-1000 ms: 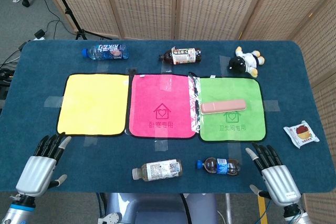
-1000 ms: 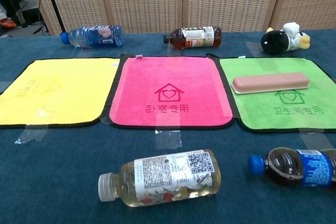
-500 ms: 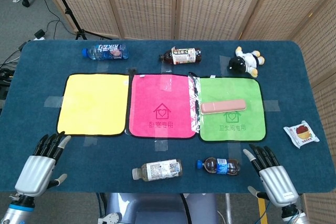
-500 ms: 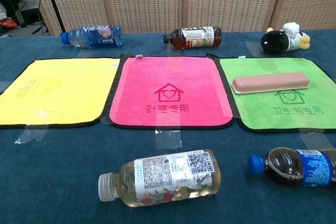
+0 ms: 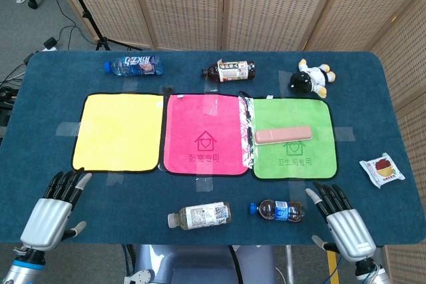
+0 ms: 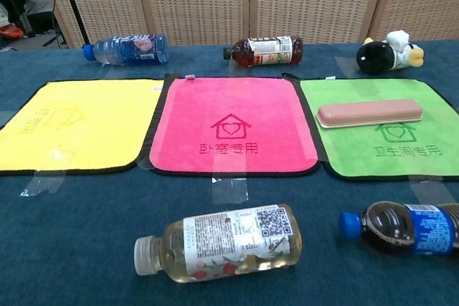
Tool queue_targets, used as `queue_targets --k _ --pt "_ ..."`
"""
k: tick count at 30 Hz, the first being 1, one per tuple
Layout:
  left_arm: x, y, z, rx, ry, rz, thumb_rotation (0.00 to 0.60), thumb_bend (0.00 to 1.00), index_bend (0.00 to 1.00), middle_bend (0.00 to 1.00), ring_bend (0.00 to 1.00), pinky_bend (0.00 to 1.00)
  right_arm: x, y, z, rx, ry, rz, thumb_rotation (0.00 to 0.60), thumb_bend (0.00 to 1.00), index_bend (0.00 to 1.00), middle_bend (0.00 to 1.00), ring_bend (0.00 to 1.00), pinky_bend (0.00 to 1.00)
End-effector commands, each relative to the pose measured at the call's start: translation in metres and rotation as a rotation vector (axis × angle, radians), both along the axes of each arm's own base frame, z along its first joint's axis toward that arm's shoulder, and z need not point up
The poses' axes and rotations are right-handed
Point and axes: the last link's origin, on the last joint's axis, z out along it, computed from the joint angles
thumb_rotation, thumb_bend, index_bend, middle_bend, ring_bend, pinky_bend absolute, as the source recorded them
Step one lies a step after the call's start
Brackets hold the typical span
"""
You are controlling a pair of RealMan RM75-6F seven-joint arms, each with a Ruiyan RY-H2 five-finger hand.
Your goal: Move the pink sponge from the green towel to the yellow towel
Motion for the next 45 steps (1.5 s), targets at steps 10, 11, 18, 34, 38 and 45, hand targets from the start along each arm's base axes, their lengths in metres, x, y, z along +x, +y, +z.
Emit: queue_targets --k 10,11,18,34,38,45 --pt "0.001 0.001 -0.004 -0.008 0.007 -0.005 0.6 0.14 0.0 0.0 0.0 0.02 0.027 -0.049 0.004 0.039 -0.129 -0.012 0.6 0.03 0.0 0.0 0.0 0.0" --pt "0.001 0.001 -0.005 -0.008 0.009 -0.006 0.6 0.14 0.0 0.0 0.0 0.02 0.031 -0.056 0.004 0.047 -0.151 -0.021 0.6 0.03 0.0 0.0 0.0 0.0" --pt "-0.002 0.004 -0.007 -0.001 0.016 -0.005 0.6 0.13 0.0 0.0 0.0 0.02 0.046 -0.099 -0.002 0.107 -0.279 -0.095 0.6 0.04 0.0 0.0 0.0 0.0" --pt "-0.007 0.013 -0.01 0.034 -0.02 0.0 0.6 0.14 0.0 0.0 0.0 0.02 0.067 -0.21 -0.037 0.26 -0.761 -0.448 0.6 0.03 0.0 0.0 0.0 0.0" --pt "-0.008 0.014 -0.011 0.028 -0.024 0.001 0.6 0.14 0.0 0.0 0.0 0.02 0.064 -0.234 -0.041 0.26 -0.825 -0.533 0.6 0.01 0.0 0.0 0.0 0.0" --pt "-0.011 0.017 -0.014 0.019 -0.026 0.011 0.6 0.14 0.0 0.0 0.0 0.02 0.056 -0.258 -0.041 0.216 -0.817 -0.579 0.6 0.63 0.0 0.0 0.0 0.0"
